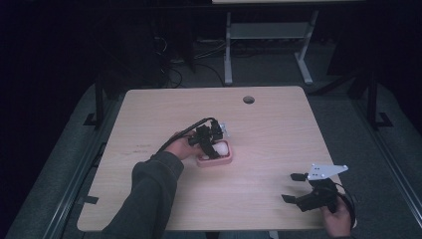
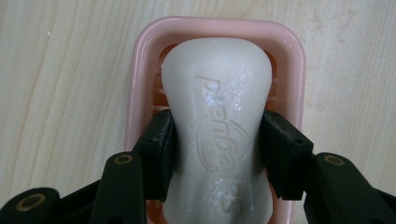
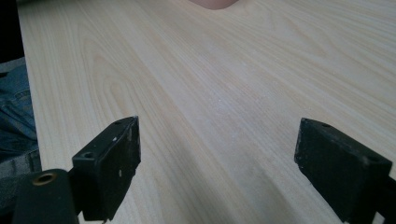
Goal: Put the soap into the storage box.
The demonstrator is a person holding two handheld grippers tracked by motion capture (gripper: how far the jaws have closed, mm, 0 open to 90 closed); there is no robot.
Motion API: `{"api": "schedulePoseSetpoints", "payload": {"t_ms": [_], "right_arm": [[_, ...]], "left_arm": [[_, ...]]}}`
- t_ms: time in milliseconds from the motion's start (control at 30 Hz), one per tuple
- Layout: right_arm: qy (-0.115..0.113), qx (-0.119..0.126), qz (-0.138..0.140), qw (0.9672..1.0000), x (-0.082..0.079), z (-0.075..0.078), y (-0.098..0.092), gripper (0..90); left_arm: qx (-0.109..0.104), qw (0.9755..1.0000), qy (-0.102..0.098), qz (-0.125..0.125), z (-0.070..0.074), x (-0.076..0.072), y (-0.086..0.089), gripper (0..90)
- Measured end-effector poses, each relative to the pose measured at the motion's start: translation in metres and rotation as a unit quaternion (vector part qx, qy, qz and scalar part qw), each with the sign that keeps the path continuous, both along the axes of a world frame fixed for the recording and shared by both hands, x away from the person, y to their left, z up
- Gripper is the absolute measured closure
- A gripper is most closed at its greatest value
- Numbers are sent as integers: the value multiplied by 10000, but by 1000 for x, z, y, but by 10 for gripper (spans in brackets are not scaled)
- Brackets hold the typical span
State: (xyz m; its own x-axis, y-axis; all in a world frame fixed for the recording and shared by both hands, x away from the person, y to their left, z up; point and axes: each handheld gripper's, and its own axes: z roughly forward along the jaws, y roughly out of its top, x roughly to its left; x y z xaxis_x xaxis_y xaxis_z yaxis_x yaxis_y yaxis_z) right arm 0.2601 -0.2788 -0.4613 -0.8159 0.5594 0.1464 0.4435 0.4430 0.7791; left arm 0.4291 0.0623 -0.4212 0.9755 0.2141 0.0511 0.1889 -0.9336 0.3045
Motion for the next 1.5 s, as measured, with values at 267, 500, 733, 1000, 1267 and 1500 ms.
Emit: {"api": "schedulePoseSetpoints", "payload": {"t_ms": [267, 500, 733, 1000, 1267, 1500], "right_arm": [[2, -4, -2, 10000, 0, 0, 0, 141], [6, -2, -12, 10000, 0, 0, 0, 142], [25, 3, -19, 10000, 0, 0, 0, 142], [29, -21, -27, 10000, 0, 0, 1, 142], [32, -39, -38, 10000, 1, 0, 2, 142], [39, -66, -50, 10000, 1, 0, 2, 142]], "left_arm": [[-22, 10000, -21, 6, 1, -1, 0, 452], [-144, 9999, -54, 48, 6, -1, 4, 440], [-277, 9995, -112, 94, 14, -3, 10, 430], [-371, 9990, -147, 183, 19, -6, 19, 415], [-536, 9980, -188, 286, 24, -12, 30, 404], [-616, 9974, -206, 305, 27, -17, 37, 392]]}}
